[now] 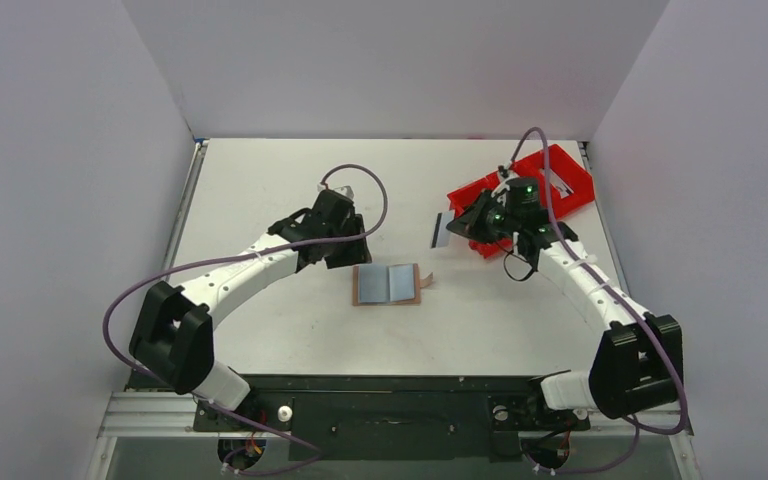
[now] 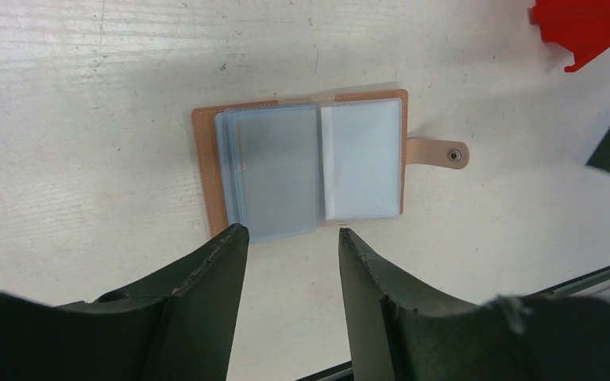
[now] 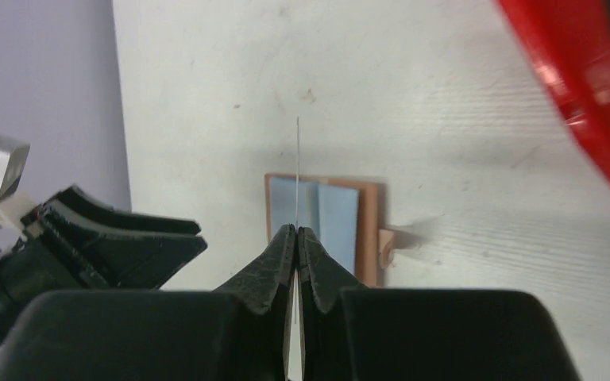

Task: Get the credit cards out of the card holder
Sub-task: Place the credit card in the storage box.

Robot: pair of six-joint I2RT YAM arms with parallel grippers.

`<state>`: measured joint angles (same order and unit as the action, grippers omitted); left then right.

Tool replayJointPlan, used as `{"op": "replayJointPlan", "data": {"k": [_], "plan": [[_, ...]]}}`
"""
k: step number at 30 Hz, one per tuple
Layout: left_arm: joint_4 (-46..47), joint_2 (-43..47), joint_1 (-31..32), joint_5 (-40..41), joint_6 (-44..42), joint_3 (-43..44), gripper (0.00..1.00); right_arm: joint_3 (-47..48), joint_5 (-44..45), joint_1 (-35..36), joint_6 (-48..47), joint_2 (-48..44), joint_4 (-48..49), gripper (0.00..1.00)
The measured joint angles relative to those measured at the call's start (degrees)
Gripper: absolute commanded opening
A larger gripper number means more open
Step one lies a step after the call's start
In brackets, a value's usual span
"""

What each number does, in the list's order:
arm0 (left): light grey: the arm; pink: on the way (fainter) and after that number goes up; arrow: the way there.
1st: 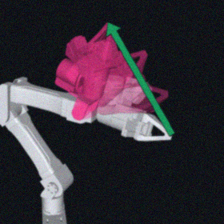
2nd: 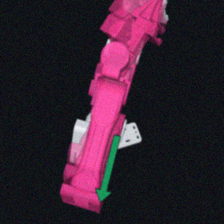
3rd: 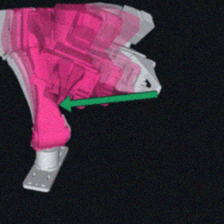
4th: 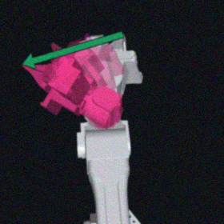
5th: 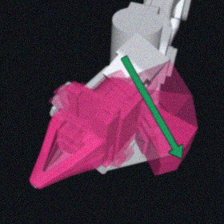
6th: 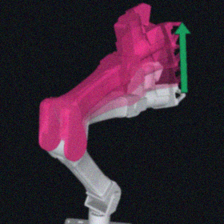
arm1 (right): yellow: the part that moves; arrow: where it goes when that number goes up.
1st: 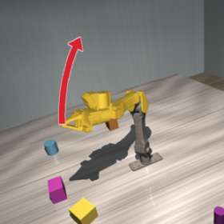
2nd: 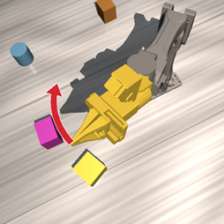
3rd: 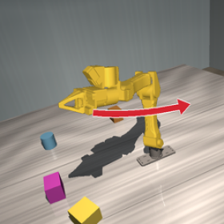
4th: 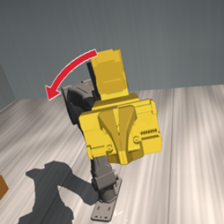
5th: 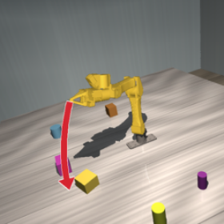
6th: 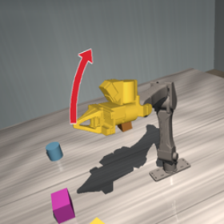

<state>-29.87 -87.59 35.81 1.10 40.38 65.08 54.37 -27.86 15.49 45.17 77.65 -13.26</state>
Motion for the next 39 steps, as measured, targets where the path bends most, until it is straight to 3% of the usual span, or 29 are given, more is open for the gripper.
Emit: {"op": "replayJointPlan", "data": {"k": [6, 15, 25, 31, 39], "plan": [[0.0, 1.36, -0.44, -2.4, -1.79, 0.0, 0.46, 10.97, 10.27, -5.03, -4.37, -0.37, -11.87, 0.0], [0.0, 4.2, -2.08, -5.99, -3.93, 0.0, 0.46, 33.46, 31.15, -7.06, -8.85, 5.05, -27.08, 0.0], [0.02, 4.9, -4.74, -7.8, -5.18, 0.0, 0.46, 51.06, 46.64, -14.34, -10.32, 24.22, -34.86, 0.0], [-0.9, 4.24, -5.73, -7.8, -5.49, 1.25, 0.46, 62.4, 49.9, -19.5, -9.88, 36.48, -35.47, 0.0], [-1.27, 2.82, -5.99, -7.87, -5.57, 1.62, 0.46, 72.83, 45.64, -28.44, -7.34, 48.28, -35.17, 0.0]]}}
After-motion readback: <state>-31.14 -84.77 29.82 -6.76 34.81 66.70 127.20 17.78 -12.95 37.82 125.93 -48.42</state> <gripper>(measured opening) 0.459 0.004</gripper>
